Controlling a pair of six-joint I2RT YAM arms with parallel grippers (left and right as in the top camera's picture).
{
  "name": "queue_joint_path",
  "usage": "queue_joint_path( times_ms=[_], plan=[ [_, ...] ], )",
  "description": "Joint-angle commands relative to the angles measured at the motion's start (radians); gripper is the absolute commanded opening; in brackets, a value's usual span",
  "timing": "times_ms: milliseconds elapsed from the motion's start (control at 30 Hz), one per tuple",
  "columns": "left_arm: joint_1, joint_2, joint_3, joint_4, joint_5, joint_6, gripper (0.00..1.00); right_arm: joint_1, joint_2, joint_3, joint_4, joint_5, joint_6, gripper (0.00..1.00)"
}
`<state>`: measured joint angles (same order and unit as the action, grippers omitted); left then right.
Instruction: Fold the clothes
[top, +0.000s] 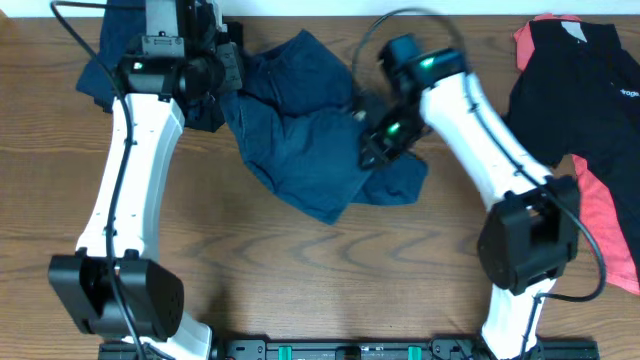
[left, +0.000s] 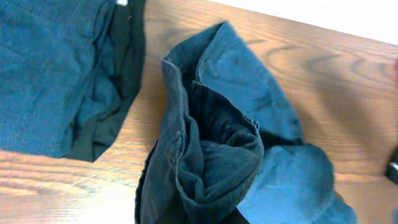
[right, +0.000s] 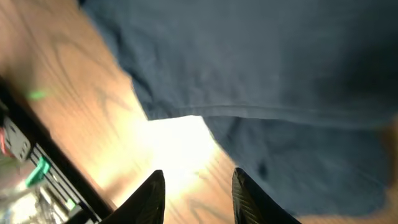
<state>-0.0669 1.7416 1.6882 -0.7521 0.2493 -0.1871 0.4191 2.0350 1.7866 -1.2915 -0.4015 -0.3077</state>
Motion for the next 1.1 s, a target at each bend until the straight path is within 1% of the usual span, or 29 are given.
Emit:
queue_joint_path(
  times_ms=[0, 100, 200, 233, 367, 433, 500, 567, 767, 833, 967, 1067],
  plan=[
    [0.005, 0.003, 0.004, 0.007, -0.053, -0.01, 0.06, 0.072, -0.019, -0.082, 0.066, 0.041, -0.011, 0.35],
    [0.005, 0.003, 0.004, 0.006, -0.053, -0.01, 0.06, 0.149, -0.019, -0.156, 0.179, 0.12, -0.011, 0.37],
    [0.005, 0.003, 0.004, 0.005, -0.053, -0.01, 0.06, 0.224, -0.019, -0.212, 0.265, 0.281, -0.005, 0.4],
    [0.005, 0.003, 0.004, 0.004, -0.053, -0.01, 0.06, 0.243, -0.019, -0.225, 0.283, 0.317, -0.003, 0.43],
    [0.005, 0.003, 0.004, -0.008, -0.055, -0.01, 0.06, 0.307, -0.019, -0.254, 0.309, 0.341, -0.014, 0.49],
    [0.006, 0.003, 0.004, -0.013, -0.061, -0.009, 0.06, 0.33, -0.019, -0.26, 0.311, 0.341, -0.026, 0.58],
    [0.012, 0.003, 0.004, -0.018, -0.064, -0.01, 0.06, 0.35, -0.019, -0.272, 0.319, 0.341, -0.036, 0.71],
    [0.019, 0.003, 0.004, -0.024, -0.063, -0.01, 0.06, 0.365, -0.019, -0.29, 0.325, 0.342, -0.055, 0.82],
    [0.039, 0.003, 0.004, -0.051, -0.063, -0.01, 0.06, 0.397, -0.019, -0.362, 0.416, 0.341, -0.068, 0.92],
    [0.04, 0.003, 0.004, -0.059, -0.063, -0.01, 0.06, 0.403, -0.019, -0.384, 0.444, 0.343, -0.068, 0.93],
    [0.04, 0.003, 0.004, -0.069, -0.063, -0.01, 0.06, 0.404, -0.019, -0.414, 0.482, 0.401, -0.067, 0.9],
    [0.04, 0.003, 0.004, -0.073, -0.063, -0.01, 0.06, 0.395, -0.019, -0.438, 0.523, 0.436, -0.061, 0.82]
  ],
)
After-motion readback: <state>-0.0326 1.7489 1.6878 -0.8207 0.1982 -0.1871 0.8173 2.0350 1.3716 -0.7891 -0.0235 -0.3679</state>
